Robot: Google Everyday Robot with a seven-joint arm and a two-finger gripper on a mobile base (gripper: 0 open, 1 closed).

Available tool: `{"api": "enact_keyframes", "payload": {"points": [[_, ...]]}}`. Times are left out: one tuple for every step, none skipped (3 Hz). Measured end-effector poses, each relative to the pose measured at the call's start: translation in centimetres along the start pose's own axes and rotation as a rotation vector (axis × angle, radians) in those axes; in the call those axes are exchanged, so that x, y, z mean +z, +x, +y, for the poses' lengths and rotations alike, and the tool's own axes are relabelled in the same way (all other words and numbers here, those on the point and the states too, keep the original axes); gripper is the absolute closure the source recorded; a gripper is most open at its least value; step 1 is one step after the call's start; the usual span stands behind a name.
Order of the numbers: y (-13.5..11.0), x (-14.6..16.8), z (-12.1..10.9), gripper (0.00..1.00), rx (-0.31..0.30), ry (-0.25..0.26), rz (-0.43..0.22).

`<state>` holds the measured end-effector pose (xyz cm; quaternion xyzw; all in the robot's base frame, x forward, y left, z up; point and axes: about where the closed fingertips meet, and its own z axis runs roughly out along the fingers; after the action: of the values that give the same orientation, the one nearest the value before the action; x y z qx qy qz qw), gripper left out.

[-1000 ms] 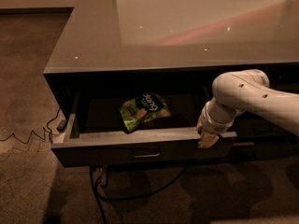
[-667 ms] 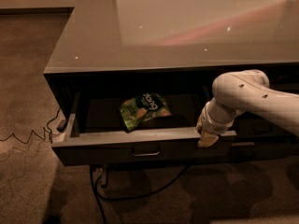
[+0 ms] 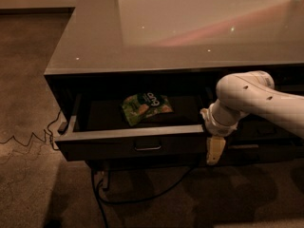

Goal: Open top drawer

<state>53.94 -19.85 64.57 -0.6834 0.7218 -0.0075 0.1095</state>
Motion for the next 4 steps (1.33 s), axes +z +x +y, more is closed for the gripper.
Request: {"api": "enact_keyframes", "payload": {"points": [[0.0,0.0,0.0,0.00,0.000,0.000,0.000],[-0.9,0.4,-0.1,0.00,-0.051,-0.010,-0.022],[-2.4,0.5,0.5,0.00,-0.109,-0.015,-0.044],[-3.6,-0.1,1.6,0.00,-0.171,-0.015,-0.076]]}}
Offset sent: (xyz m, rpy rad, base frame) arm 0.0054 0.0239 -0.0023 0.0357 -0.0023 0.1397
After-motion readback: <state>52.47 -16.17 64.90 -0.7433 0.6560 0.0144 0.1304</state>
